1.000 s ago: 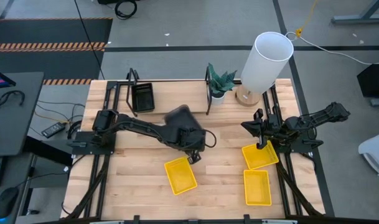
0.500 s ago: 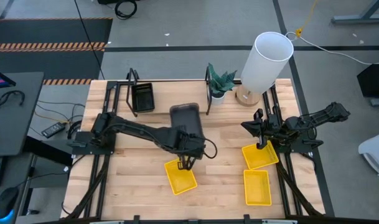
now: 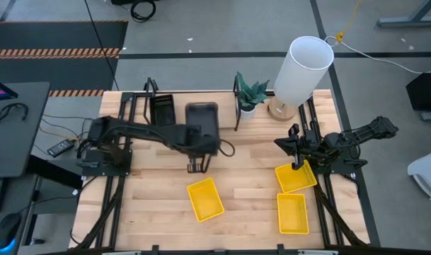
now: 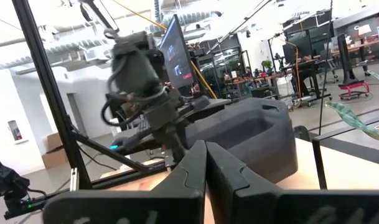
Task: Stack baskets on shelf by color
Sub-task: Put the stacked gray bins on the shelf
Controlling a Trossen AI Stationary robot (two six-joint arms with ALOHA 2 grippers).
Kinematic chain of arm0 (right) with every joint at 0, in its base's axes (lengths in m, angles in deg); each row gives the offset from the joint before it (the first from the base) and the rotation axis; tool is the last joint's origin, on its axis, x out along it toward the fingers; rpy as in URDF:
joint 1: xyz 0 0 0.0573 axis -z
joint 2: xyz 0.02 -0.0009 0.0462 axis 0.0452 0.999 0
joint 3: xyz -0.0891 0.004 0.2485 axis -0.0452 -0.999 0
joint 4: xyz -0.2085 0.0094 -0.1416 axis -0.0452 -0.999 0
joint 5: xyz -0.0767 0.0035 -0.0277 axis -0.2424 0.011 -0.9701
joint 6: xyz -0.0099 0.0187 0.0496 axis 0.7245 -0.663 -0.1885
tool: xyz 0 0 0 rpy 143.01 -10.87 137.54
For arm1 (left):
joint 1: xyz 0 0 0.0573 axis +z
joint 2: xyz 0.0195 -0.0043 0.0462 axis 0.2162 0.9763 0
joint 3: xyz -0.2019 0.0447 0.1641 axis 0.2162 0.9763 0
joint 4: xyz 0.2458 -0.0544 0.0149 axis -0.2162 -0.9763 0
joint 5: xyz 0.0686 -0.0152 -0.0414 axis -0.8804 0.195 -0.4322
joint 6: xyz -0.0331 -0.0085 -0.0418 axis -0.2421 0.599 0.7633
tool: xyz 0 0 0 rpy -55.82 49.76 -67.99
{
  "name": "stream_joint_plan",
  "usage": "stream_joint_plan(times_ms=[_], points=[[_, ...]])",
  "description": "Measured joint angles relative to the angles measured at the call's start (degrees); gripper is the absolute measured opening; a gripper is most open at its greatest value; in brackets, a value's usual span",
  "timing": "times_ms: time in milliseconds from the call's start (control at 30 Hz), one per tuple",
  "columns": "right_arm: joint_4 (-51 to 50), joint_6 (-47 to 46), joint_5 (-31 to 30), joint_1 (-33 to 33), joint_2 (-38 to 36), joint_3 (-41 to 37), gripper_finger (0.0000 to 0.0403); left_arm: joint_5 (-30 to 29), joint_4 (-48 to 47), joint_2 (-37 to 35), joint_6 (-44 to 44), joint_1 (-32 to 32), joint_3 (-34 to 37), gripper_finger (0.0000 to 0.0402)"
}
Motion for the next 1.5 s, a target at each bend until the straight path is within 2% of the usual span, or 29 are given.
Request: stream_joint_plan(times_ms=[233,433,633,1133,1300,1500], points=[[-0.1,0.0,0.0,0.0,0.0,0.0,0.0012,0.9,8.9,-7.8,-9.3,6.6,12.0,0.0011],[-0.2,0.0,0.0,0.0,0.0,0.0,0.0012,1.0,10.5,-9.9,-12.8,13.5,16.8,0.0011],[-0.2,0.0,0.0,0.0,0.0,0.0,0.0012,3.0,11.1,-10.1,-15.9,18.2,17.9,0.0011],[-0.2,0.0,0.0,0.0,0.0,0.0,0.0012,4.1,10.3,-10.1,-23.0,22.6,17.9,0.0015],[-0.2,0.0,0.0,0.0,0.0,0.0,0.0012,2.5,10.5,-10.1,-23.0,22.4,17.9,0.004],[-0.2,0.0,0.0,0.0,0.0,0.0,0.0012,-1.7,10.1,-9.8,-20.8,21.8,18.1,0.0104]])
